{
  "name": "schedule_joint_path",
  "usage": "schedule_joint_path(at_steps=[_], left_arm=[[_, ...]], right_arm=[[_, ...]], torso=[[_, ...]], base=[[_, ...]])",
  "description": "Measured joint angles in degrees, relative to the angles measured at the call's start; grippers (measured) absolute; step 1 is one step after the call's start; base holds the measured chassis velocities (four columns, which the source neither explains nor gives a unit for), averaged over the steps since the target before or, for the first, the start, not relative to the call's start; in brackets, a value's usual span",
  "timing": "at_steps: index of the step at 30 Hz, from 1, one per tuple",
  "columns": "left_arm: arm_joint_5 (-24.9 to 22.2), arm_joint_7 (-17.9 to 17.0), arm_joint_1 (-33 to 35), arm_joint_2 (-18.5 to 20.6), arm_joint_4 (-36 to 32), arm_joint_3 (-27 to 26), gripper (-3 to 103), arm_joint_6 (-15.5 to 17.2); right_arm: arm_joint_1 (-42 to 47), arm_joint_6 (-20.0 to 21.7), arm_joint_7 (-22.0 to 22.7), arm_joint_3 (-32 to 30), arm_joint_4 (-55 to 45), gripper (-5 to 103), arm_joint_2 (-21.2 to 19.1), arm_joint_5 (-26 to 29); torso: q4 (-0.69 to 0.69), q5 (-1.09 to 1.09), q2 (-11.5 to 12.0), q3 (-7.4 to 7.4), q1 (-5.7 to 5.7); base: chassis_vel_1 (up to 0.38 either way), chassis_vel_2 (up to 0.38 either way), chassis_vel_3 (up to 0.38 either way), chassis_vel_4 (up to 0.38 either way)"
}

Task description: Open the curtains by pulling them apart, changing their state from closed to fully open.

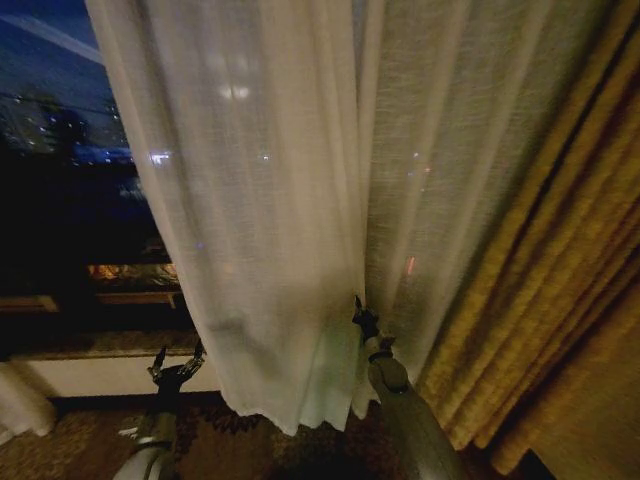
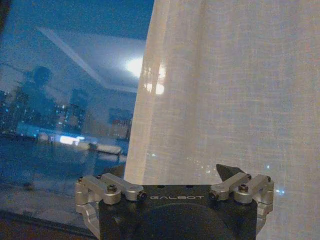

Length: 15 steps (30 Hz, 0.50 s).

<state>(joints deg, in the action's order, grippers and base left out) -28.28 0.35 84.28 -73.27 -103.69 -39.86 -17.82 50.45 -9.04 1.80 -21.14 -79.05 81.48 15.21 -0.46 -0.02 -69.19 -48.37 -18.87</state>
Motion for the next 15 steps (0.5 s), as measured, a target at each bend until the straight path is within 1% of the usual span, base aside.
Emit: schedule_joint_path(at_steps=[8, 11, 15], left_arm=[[0.0, 0.0, 0.0, 0.0, 0.0, 0.0, 100, 0.0], [0.0, 0.0, 0.0, 0.0, 0.0, 0.0, 100, 0.0], [0.0, 0.0, 0.0, 0.0, 0.0, 0.0, 100, 0.0]], right_arm=[[0.1, -0.1, -0.1, 0.0, 0.0, 0, 0.1, 0.0], [0.0, -1.7, -0.1, 0.1, 0.5, 0, 0.3, 0.1], [0.0, -2.2, -0.4, 0.2, 0.5, 0, 0.4, -0.1]], torso=[[0.0, 0.03, 0.0, -0.01, 0.0], [0.0, 0.01, 0.0, -0.01, 0.0], [0.0, 0.01, 0.0, -0.01, -0.01]], base=[[-0.353, -0.348, 0.35, 0.347], [-0.366, -0.353, 0.359, 0.359], [-0.329, -0.329, 0.308, 0.308]])
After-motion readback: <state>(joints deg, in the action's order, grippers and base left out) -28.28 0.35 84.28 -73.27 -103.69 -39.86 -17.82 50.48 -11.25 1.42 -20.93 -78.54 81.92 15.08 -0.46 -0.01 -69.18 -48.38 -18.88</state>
